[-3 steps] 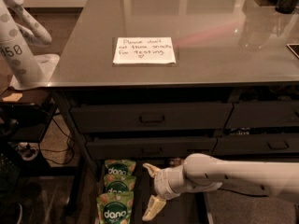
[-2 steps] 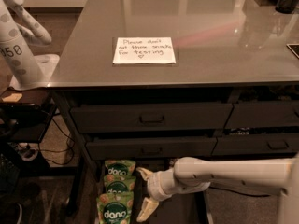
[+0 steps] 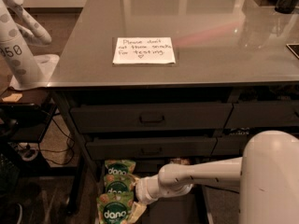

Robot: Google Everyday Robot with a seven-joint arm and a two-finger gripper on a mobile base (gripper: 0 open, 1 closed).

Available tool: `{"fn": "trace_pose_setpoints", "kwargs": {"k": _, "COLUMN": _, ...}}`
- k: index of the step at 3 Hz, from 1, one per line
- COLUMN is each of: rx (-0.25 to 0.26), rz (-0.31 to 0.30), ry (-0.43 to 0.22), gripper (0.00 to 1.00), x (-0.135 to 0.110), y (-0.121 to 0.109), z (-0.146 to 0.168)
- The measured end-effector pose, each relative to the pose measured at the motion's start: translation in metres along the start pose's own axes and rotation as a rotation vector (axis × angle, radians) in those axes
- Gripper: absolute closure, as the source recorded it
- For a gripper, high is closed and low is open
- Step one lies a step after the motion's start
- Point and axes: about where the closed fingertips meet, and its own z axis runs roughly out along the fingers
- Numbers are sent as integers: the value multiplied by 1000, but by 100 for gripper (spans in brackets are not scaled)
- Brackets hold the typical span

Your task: Pick green rice chip bag from bottom drawer and place on counter

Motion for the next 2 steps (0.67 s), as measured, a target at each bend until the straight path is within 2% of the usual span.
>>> {"fn": "trace_pose_setpoints", "kwargs": {"k": 1, "rx": 5, "rz": -6, "ry": 3, "gripper": 0, "x": 5, "y": -3, "z": 15}}
{"fn": "trace_pose_setpoints", "kwargs": {"k": 2, "rx": -13, "rz": 21, "ry": 17, "gripper": 0, "x": 19, "y": -6, "z": 34}}
